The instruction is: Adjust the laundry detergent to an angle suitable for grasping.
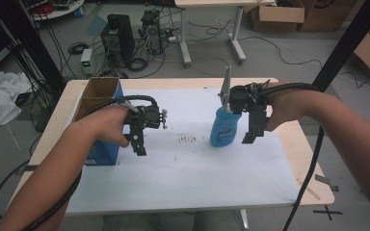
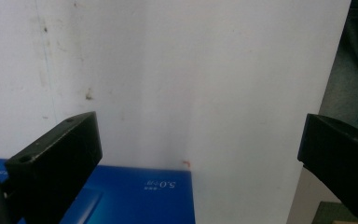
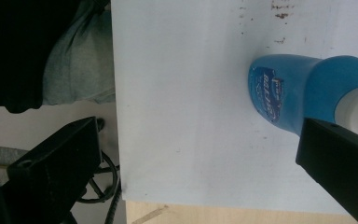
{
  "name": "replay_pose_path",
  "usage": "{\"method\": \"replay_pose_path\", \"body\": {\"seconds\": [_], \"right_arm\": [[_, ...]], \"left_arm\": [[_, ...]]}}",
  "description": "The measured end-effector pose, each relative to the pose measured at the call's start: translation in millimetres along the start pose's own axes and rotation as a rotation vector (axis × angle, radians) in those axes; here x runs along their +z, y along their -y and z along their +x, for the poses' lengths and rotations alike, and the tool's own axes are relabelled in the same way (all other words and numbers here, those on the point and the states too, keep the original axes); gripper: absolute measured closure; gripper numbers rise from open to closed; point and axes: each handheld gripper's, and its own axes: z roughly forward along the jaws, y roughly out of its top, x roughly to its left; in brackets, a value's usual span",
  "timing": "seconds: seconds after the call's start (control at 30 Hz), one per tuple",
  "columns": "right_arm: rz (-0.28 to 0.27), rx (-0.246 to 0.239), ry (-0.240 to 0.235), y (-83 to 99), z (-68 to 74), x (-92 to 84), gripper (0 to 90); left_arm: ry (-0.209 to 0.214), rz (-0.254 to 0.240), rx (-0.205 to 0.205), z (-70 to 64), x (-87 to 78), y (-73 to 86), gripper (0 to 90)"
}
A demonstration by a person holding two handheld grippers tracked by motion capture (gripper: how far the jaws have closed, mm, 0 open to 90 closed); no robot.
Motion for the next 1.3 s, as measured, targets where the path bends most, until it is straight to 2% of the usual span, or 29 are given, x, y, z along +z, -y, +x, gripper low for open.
{"method": "replay_pose_path", "body": {"seconds": [0.33, 0.67, 0.83, 1.03, 1.2, 1.3], "right_arm": [[0.014, -0.008, 0.002, -2.8, -2.3, 2.5, 0.0], [-0.012, -0.017, 0.022, 1.4, -4.0, -4.6, 0.0], [0.003, -0.015, 0.057, 0.6, -14.7, -9.4, 0.0], [0.002, -0.008, 0.073, -1.1, -33.6, -14.2, 0.0], [-0.006, -0.036, 0.075, -1.4, -51.3, -15.0, 0.0], [0.018, -0.053, 0.067, -3.5, -61.1, -11.2, 0.0]], "left_arm": [[0.004, 0.008, -0.005, -0.5, -1.7, 3.2, 0.1], [-0.002, -0.016, -0.025, -5.5, -7.3, 6.2, 0.1], [0.001, -0.010, -0.028, -8.0, -8.0, 4.4, 0.1], [0.003, -0.007, -0.025, -11.6, -10.8, 4.5, 0.1], [0.001, -0.008, -0.038, -13.2, -11.6, 5.4, 0.0], [-0.001, -0.014, -0.040, -13.8, -12.0, 5.4, 0.1]]}}
